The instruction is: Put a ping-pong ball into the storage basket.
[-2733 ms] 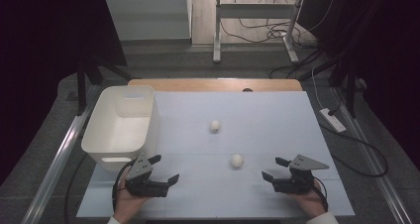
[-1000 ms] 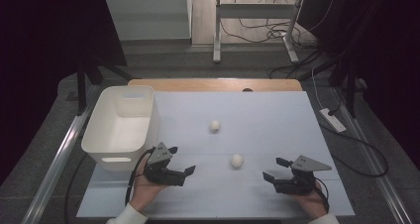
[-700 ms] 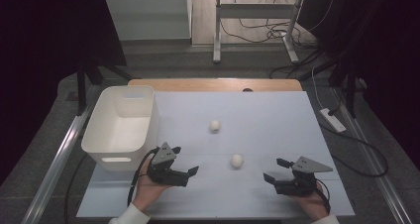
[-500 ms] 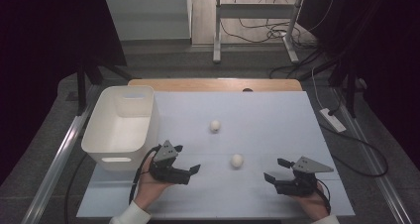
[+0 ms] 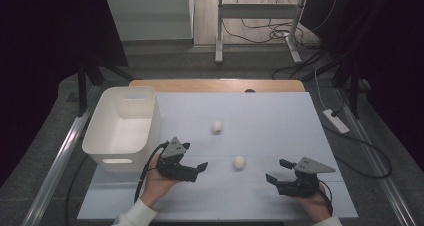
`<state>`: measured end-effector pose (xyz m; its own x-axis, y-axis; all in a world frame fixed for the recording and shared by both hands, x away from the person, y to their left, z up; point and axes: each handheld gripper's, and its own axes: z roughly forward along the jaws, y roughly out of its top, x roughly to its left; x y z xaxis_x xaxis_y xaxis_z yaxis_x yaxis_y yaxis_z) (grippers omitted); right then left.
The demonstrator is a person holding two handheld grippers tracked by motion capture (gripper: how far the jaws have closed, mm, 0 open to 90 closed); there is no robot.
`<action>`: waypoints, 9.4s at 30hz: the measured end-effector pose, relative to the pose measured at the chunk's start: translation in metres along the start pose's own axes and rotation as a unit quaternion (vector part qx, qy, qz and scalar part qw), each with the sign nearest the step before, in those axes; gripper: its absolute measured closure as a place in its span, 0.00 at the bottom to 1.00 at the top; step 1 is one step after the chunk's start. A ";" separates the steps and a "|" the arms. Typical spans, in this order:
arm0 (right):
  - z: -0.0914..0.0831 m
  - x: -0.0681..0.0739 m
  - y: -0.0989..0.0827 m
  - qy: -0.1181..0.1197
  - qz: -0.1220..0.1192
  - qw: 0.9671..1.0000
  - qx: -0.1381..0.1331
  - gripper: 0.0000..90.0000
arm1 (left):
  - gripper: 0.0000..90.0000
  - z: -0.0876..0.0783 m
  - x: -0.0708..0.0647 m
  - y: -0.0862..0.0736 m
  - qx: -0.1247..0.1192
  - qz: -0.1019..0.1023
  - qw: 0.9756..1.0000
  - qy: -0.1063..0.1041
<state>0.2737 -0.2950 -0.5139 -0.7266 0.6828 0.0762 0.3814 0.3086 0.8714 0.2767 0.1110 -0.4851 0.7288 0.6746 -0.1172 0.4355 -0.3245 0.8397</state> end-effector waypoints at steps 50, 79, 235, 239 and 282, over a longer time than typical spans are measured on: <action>0.001 -0.001 -0.001 -0.002 0.005 1.000 0.001 0.24 | 0.09 0.047 0.016 0.029 0.033 -0.002 0.999 -0.001; 0.001 -0.002 -0.002 0.000 0.006 1.000 0.000 0.24 | 0.09 0.074 0.034 0.051 0.047 -0.006 0.999 0.021; -0.001 -0.003 -0.002 -0.006 0.008 1.000 0.001 0.22 | 0.56 0.114 0.060 0.077 0.077 -0.001 0.997 0.002; -0.001 -0.003 -0.002 -0.006 0.007 1.000 0.002 0.22 | 0.56 0.108 0.059 0.077 0.071 -0.001 0.998 0.000; -0.001 -0.002 -0.002 -0.009 0.007 1.000 0.000 0.22 | 0.56 0.060 0.040 0.084 0.008 0.021 1.000 -0.006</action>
<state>0.2742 -0.2977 -0.5154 -0.7103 0.6993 0.0801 0.3920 0.2985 0.8702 0.3743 0.0714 -0.4510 0.7531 0.6520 -0.0882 0.4129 -0.3639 0.8349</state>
